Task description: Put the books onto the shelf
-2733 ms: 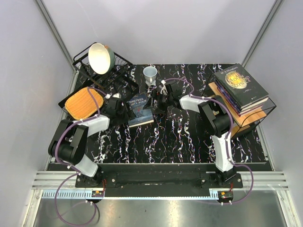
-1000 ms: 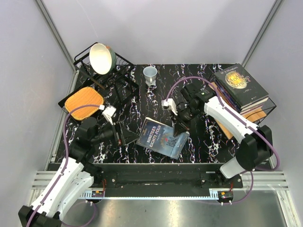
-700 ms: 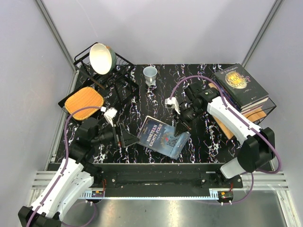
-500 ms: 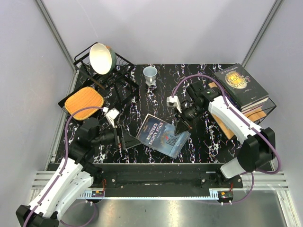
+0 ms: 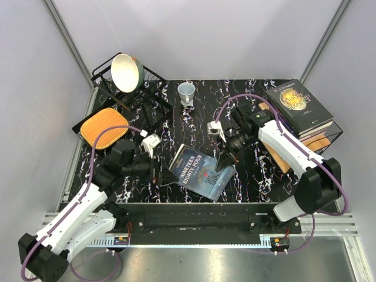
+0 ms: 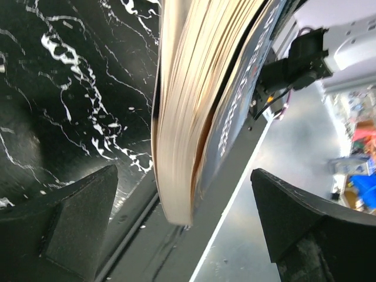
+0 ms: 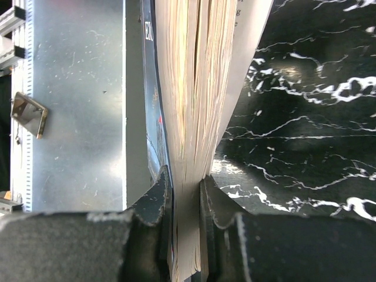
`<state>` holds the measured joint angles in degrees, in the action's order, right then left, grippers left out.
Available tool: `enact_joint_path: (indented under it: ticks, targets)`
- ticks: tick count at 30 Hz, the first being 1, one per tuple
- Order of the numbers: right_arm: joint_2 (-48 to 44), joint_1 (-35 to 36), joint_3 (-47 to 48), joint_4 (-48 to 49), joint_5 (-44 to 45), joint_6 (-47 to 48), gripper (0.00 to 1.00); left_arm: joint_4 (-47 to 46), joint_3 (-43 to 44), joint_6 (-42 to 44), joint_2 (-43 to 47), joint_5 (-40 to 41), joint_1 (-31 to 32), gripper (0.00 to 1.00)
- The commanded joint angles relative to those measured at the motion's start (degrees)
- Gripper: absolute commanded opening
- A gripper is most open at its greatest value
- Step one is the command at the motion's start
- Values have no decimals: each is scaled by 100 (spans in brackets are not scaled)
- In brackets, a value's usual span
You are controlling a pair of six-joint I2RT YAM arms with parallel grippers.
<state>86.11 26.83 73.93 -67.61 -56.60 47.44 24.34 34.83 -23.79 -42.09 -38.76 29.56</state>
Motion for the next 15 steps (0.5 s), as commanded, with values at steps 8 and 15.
enact_joint_path:
  ticks: [8, 15]
  targets:
    - [-279, -29, -204, -120, -1037, 538, 0, -377, 753, 1087, -730, -360, 304, 99]
    - [-50, -29, -72, -331, -1082, 758, 0, -587, 1043, 729, -1451, -693, 498, 73]
